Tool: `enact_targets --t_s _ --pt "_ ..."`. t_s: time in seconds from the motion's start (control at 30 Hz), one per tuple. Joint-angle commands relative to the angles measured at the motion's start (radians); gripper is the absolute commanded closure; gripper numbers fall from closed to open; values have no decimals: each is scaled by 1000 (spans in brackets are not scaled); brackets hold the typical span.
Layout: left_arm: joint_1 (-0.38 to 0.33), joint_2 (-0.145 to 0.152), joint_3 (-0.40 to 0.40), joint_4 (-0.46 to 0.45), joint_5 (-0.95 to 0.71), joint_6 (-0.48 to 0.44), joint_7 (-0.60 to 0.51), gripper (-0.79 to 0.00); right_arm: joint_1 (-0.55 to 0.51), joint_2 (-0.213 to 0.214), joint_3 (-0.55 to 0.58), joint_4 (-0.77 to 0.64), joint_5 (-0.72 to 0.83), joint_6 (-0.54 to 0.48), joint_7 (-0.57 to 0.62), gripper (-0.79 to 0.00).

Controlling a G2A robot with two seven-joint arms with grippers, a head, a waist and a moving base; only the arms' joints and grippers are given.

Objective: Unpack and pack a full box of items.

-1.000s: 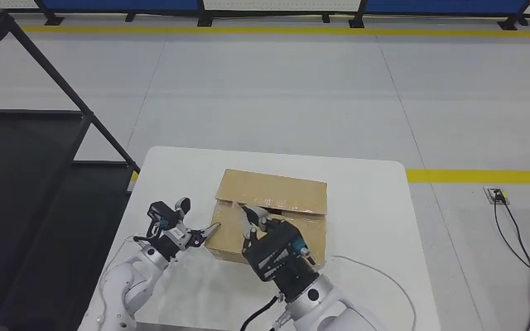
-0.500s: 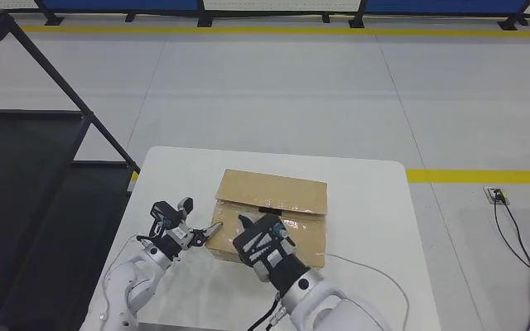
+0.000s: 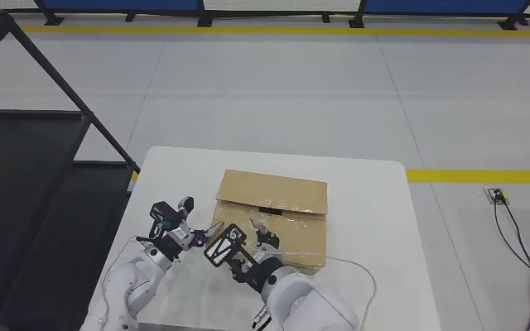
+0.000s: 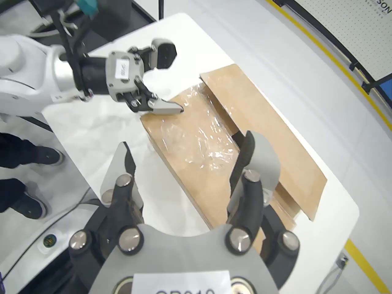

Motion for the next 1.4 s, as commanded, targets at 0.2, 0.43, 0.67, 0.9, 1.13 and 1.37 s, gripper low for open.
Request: enact_targets --t_s 0.2,0.43,0.67,0.9,1.13,1.37 --pt "6 4 -17 -5 -33 23 -1 -785 -8 -5 -21 8 -75 50 7 -785" --pt "3 5 -9 -11 -36 30 -12 -785 -5 4 0 78 -135 -55 -98 -785" --pt "15 7 -25 -17 -75 63 1 -785 1 -21 -147 180 -465 25 -110 -785" --pt "25 8 -51 -18 -124 99 12 -785 11 -74 -223 268 -537 138 -80 -382" --pt "33 9 -52 -21 -132 102 20 -785 52 -135 -251 358 -532 170 -32 -348" --pt "40 12 -60 -15 -142 99 29 -785 89 -189 -258 445 -513 169 -25 -342"
